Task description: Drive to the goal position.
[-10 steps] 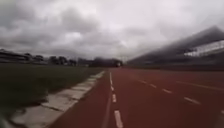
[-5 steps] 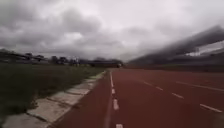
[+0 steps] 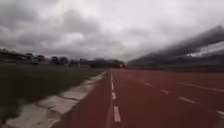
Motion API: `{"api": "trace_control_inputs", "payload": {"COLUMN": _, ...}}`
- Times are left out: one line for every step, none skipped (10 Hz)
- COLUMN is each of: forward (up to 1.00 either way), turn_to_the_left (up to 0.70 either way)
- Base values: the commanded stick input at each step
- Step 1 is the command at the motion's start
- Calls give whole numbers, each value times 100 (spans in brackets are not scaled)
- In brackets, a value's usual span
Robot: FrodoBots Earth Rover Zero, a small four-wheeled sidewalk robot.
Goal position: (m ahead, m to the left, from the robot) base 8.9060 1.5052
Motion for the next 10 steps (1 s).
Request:
{"api": "trace_control_inputs", "payload": {"forward": 70, "turn_to_the_left": 0}}
{"api": "trace_control_inputs", "payload": {"forward": 70, "turn_to_the_left": 0}}
{"api": "trace_control_inputs", "payload": {"forward": 70, "turn_to_the_left": 0}}
{"api": "trace_control_inputs", "payload": {"forward": 70, "turn_to_the_left": 0}}
{"api": "trace_control_inputs", "payload": {"forward": 70, "turn_to_the_left": 0}}
{"api": "trace_control_inputs", "payload": {"forward": 70, "turn_to_the_left": 0}}
{"api": "trace_control_inputs", "payload": {"forward": 70, "turn_to_the_left": 0}}
{"api": "trace_control_inputs", "payload": {"forward": 70, "turn_to_the_left": 0}}
{"api": "trace_control_inputs", "payload": {"forward": 70, "turn_to_the_left": 0}}
{"api": "trace_control_inputs", "payload": {"forward": 70, "turn_to_the_left": 0}}
